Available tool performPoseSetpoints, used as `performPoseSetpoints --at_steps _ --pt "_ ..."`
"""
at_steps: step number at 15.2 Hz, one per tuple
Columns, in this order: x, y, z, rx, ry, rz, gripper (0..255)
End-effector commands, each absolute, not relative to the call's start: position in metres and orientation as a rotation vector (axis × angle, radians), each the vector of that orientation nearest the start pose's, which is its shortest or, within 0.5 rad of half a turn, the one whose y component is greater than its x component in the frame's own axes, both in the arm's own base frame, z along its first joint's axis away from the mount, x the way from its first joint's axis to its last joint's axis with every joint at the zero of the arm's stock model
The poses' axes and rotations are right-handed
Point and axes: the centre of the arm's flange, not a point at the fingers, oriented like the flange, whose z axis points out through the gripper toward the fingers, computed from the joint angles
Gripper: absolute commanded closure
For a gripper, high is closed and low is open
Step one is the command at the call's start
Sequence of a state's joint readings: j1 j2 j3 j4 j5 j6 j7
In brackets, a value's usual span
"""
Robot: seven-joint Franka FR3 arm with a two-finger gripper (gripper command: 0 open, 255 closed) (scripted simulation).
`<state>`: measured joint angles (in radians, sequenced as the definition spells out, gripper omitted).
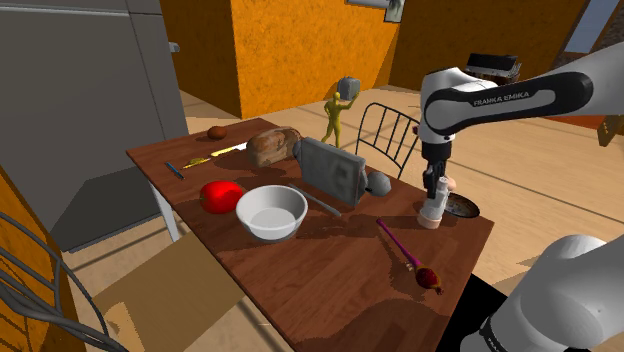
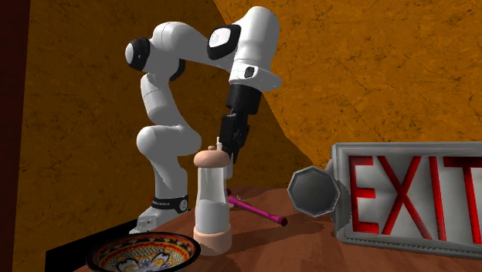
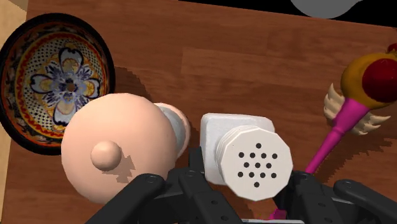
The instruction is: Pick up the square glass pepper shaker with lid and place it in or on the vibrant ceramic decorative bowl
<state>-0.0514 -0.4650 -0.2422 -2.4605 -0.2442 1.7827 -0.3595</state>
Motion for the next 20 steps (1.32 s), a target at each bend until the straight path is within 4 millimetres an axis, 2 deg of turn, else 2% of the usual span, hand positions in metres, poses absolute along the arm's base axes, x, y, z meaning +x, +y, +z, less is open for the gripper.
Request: performPoseSetpoints --at_steps 1,13,20 --pt "0.359 -0.159 0.445 -3.156 -0.287 0.393 255" --pt "0.346 -0.320 0.446 -3.156 -0.287 0.393 255" --pt "0.346 -0.320 0.409 -3.156 -0.287 0.393 255"
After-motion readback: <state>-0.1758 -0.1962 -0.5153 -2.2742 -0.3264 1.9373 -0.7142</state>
